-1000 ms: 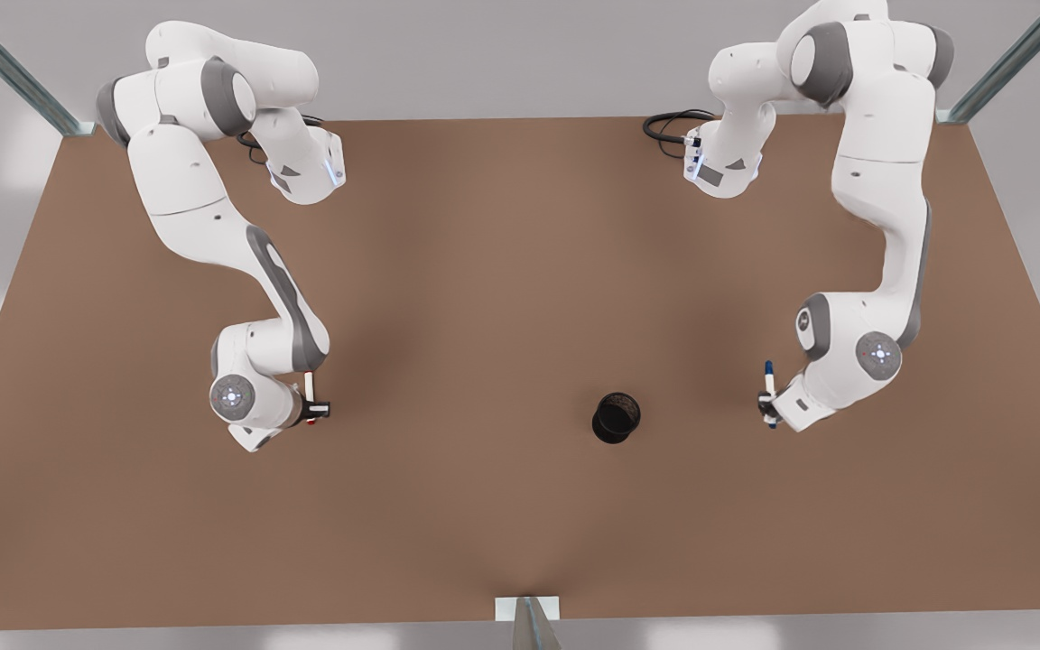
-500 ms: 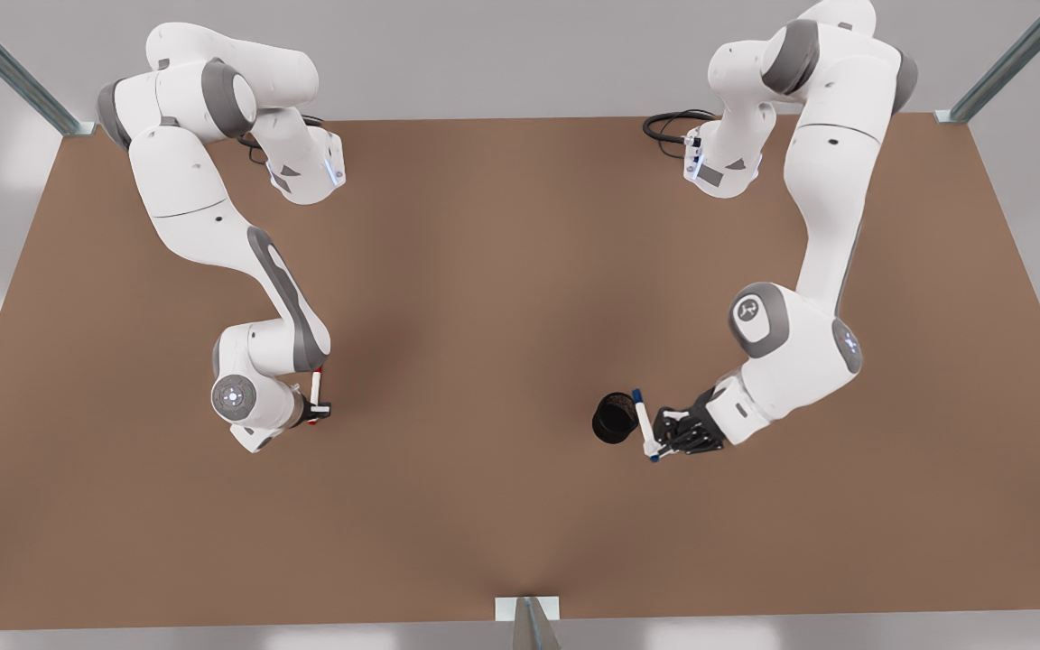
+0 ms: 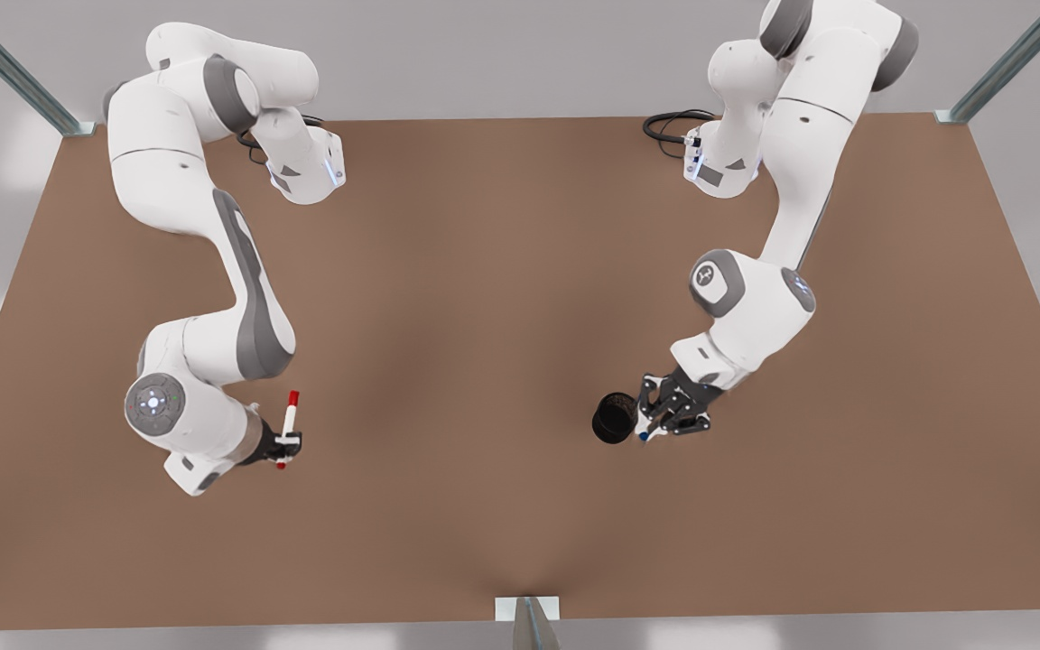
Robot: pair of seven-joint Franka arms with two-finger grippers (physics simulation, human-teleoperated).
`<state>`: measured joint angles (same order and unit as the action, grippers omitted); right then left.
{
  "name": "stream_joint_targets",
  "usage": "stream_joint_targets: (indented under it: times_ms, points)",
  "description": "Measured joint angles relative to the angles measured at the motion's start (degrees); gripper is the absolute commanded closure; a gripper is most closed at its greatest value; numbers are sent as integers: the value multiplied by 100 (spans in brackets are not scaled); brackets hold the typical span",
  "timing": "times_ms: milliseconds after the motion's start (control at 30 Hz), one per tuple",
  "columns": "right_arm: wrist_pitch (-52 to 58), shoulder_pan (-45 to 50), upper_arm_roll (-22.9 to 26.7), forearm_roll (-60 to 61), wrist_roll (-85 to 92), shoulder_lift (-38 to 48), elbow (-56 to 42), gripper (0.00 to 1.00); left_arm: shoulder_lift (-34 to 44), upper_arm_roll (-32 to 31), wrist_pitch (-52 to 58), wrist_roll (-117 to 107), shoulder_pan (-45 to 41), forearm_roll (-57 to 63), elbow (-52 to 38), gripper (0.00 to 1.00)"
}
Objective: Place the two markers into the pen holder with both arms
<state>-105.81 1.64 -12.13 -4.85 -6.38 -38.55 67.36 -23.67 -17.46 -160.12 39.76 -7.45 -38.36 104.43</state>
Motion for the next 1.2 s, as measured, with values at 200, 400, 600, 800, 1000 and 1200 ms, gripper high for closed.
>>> stream_joint_targets:
  times_ms: [200,400,600,800,1000,1200]
  points:
    - [1140,18,-198,-216,-20,124,-1114,79,-73,-286,-609,832,31,-1212,33,79]
    - [1632,-27,-262,-255,-39,134,-1140,79,-335,-318,-868,2107,50,-2994,-23,79]
    - [1753,-73,-285,-267,-45,128,-1134,79,-532,-310,-965,3279,-57,-3781,-24,78]
    - [1491,-93,-603,-292,-50,91,-1144,79,-641,-302,-956,4220,-164,-3975,-11,0]
    - [338,-10,-1266,-749,-63,-7,-1033,79,-489,159,-394,4789,1033,-3063,-670,0]
    - [-1779,603,-1644,-973,-76,-476,-1008,79,-352,546,2992,3499,1181,1532,-3014,0]
